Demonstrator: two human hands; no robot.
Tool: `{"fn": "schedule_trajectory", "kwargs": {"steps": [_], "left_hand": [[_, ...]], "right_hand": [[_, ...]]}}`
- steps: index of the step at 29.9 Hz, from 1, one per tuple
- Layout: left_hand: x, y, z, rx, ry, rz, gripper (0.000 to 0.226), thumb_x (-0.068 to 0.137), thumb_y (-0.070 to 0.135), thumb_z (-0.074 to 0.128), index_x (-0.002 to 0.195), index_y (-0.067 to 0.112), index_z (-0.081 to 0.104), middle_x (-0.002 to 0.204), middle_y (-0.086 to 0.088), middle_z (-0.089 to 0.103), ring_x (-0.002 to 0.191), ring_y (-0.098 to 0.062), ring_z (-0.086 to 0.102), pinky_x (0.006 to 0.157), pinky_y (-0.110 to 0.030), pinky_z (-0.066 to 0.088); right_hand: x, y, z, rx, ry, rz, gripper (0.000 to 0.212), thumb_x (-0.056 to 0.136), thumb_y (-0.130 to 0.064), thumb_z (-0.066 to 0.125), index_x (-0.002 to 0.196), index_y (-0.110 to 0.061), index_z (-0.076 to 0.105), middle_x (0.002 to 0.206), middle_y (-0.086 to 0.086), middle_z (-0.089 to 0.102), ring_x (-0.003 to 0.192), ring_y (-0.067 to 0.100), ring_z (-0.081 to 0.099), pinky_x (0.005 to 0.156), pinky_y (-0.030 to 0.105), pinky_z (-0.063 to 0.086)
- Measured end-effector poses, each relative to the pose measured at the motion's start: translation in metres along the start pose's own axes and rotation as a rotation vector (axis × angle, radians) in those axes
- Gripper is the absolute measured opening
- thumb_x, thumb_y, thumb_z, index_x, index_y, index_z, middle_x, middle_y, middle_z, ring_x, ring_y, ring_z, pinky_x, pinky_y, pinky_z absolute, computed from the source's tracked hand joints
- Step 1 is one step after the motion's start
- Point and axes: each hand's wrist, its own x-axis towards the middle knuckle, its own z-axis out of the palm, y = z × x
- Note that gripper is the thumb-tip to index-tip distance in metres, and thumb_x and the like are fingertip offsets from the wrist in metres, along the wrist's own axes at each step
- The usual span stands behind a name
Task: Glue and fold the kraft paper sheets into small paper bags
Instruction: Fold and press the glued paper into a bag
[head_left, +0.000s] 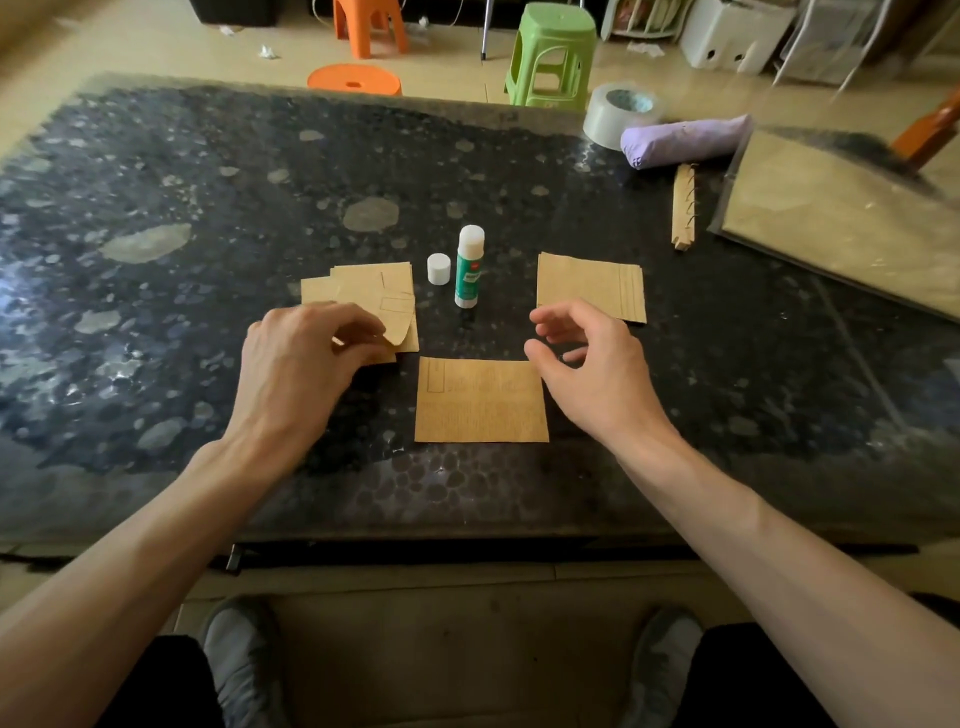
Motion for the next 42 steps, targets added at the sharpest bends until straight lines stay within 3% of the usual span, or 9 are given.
{"fn": "schedule_trajectory", "kwargs": {"steps": [4, 7, 11, 14, 18, 23, 31, 36, 42], "left_hand": [[0.008, 0.019, -0.008, -0.248, 0.095, 0.054, 0.009, 0.089, 0.022, 0.079, 0.098, 0.020, 0.079, 0.094, 0.011, 0.074, 0.086, -0.008, 0.070, 0.083, -0.024, 0.056], [0.012, 0.032, -0.017, -0.478, 0.096, -0.016, 0.010, 0.089, 0.015, 0.077, 0.098, 0.020, 0.077, 0.093, 0.017, 0.074, 0.092, -0.005, 0.072, 0.083, -0.016, 0.054], [0.013, 0.031, -0.021, -0.734, 0.010, -0.141, 0.011, 0.086, 0.019, 0.078, 0.097, 0.020, 0.076, 0.098, 0.009, 0.077, 0.100, -0.010, 0.072, 0.085, -0.023, 0.057], [0.008, 0.030, -0.015, -0.859, -0.063, -0.268, 0.016, 0.083, 0.025, 0.079, 0.097, 0.017, 0.076, 0.103, -0.001, 0.077, 0.102, -0.016, 0.072, 0.083, -0.031, 0.058], [0.004, 0.034, -0.008, -0.809, -0.140, -0.256, 0.015, 0.084, 0.022, 0.080, 0.096, 0.014, 0.077, 0.100, -0.002, 0.078, 0.097, -0.016, 0.074, 0.075, -0.026, 0.058], [0.000, 0.040, -0.001, -0.679, -0.230, -0.277, 0.011, 0.085, 0.019, 0.080, 0.095, 0.014, 0.078, 0.089, 0.001, 0.079, 0.083, -0.014, 0.076, 0.066, -0.025, 0.061], [-0.002, 0.036, 0.007, -0.607, -0.236, -0.322, 0.009, 0.088, 0.017, 0.077, 0.096, 0.013, 0.078, 0.081, -0.001, 0.078, 0.067, -0.019, 0.075, 0.065, -0.028, 0.062], [0.000, 0.025, 0.004, -0.599, -0.173, -0.362, 0.010, 0.097, 0.017, 0.068, 0.104, 0.016, 0.076, 0.088, 0.004, 0.079, 0.071, -0.021, 0.076, 0.068, -0.036, 0.064], [-0.002, 0.016, 0.004, -0.497, -0.165, -0.310, 0.019, 0.103, 0.015, 0.058, 0.111, 0.023, 0.073, 0.090, 0.004, 0.077, 0.072, -0.015, 0.075, 0.068, -0.035, 0.064]], "right_hand": [[0.003, -0.006, 0.007, 0.048, -0.031, -0.066, 0.033, 0.094, -0.028, 0.076, 0.125, -0.029, 0.064, 0.112, -0.020, 0.064, 0.107, -0.004, 0.061, 0.081, 0.010, 0.050], [0.001, -0.012, 0.011, 0.130, -0.109, -0.091, 0.055, 0.090, -0.041, 0.079, 0.139, -0.033, 0.056, 0.130, -0.019, 0.061, 0.121, -0.005, 0.056, 0.093, 0.015, 0.050], [-0.004, -0.019, 0.007, 0.455, -0.279, 0.035, 0.076, 0.086, -0.040, 0.081, 0.152, -0.027, 0.045, 0.142, -0.009, 0.062, 0.129, 0.001, 0.058, 0.105, 0.023, 0.050], [-0.011, -0.017, -0.001, 0.634, -0.343, 0.100, 0.051, 0.090, -0.027, 0.077, 0.138, -0.018, 0.061, 0.124, -0.002, 0.074, 0.115, 0.009, 0.070, 0.098, 0.030, 0.058], [-0.020, -0.012, -0.006, 0.640, -0.238, 0.107, 0.022, 0.093, -0.023, 0.074, 0.114, -0.015, 0.074, 0.111, -0.003, 0.078, 0.108, 0.010, 0.072, 0.087, 0.028, 0.061], [-0.022, -0.003, -0.010, 0.469, -0.041, 0.156, 0.013, 0.089, -0.025, 0.079, 0.101, -0.020, 0.079, 0.098, -0.009, 0.079, 0.098, 0.003, 0.073, 0.088, 0.029, 0.062], [-0.018, 0.005, -0.022, 0.269, -0.032, 0.248, 0.010, 0.092, -0.027, 0.077, 0.094, -0.037, 0.074, 0.087, -0.021, 0.075, 0.089, -0.009, 0.069, 0.074, 0.015, 0.054], [-0.002, 0.009, -0.038, 0.363, 0.133, 0.416, 0.033, 0.093, -0.025, 0.077, 0.125, -0.024, 0.070, 0.099, -0.013, 0.076, 0.095, 0.002, 0.071, 0.087, 0.027, 0.058], [-0.003, 0.008, -0.033, 0.299, -0.024, 0.457, 0.032, 0.096, -0.027, 0.074, 0.128, -0.022, 0.069, 0.101, -0.010, 0.075, 0.096, 0.006, 0.069, 0.077, 0.027, 0.056]]}}
